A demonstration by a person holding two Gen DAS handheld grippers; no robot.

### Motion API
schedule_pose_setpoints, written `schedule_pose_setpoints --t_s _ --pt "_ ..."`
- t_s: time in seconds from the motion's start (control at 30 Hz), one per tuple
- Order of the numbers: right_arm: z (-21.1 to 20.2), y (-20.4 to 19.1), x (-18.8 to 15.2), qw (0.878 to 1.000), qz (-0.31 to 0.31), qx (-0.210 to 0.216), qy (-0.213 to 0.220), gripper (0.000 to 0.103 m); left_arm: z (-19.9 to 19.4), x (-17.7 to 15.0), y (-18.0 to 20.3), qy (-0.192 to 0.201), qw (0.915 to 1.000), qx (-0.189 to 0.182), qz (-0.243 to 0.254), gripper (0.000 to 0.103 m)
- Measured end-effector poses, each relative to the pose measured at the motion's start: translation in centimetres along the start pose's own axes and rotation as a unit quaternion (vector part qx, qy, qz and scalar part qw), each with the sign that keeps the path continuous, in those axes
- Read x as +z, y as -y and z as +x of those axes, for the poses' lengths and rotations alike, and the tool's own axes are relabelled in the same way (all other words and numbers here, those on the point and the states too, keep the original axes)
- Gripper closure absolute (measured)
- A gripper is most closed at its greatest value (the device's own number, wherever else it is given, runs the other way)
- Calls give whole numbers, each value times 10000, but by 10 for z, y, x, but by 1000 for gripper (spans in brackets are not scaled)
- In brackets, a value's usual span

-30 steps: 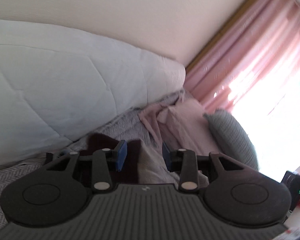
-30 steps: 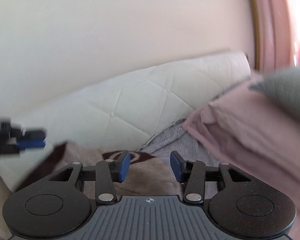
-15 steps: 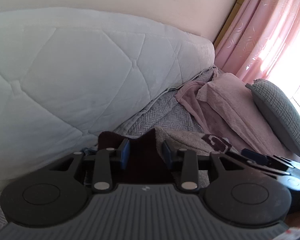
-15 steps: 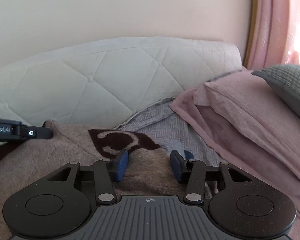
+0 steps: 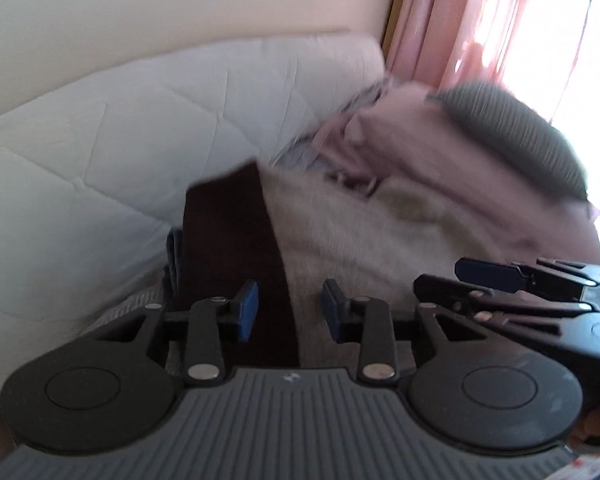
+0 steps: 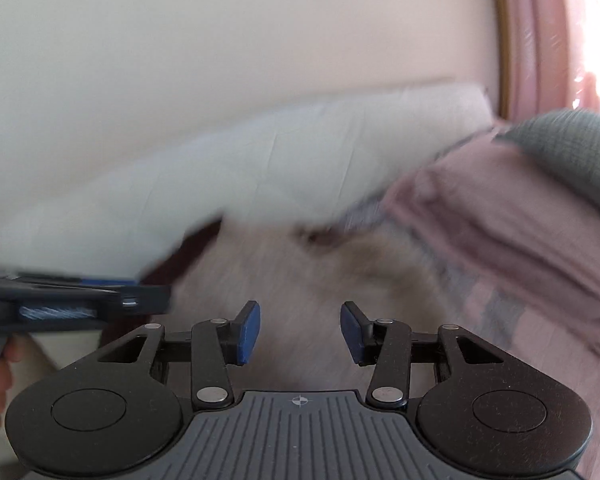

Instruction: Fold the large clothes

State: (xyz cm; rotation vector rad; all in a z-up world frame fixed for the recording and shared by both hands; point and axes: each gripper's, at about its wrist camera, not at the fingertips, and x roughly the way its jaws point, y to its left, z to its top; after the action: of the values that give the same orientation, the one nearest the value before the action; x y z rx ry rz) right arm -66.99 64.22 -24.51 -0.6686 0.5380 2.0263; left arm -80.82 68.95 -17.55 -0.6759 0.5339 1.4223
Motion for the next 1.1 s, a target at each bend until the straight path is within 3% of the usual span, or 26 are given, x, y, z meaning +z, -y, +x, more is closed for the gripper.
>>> schedule_pose_setpoints --t_s 0.17,0.3,0.43,0.5,0.6,0.87,1.1 --pt "33 -5 -2 9992 -196 -168 -304 60 22 -2 0 -171 9998 120 -73 70" --pt "22 -2 8 9994 -93 -36 -319 60 13 5 0 -193 9995 175 -166 69" --pt "-13 3 6 9994 263 -10 -210 58 -13 8 1 -189 9990 307 -260 66" --pt "-32 3 4 9991 374 -34 -212 50 -30 7 2 -234 9985 364 -334 59" --pt "-65 -2 -1 9985 492 -91 -217 45 -62 3 3 -249 9978 443 -432 52" --pt "-162 -14 -21 9966 747 79 -349 42 -161 -25 29 -200 9960 776 -388 35" --pt "-237 -22 -40 9945 907 108 -509 39 -231 -55 63 -47 9970 707 -323 15"
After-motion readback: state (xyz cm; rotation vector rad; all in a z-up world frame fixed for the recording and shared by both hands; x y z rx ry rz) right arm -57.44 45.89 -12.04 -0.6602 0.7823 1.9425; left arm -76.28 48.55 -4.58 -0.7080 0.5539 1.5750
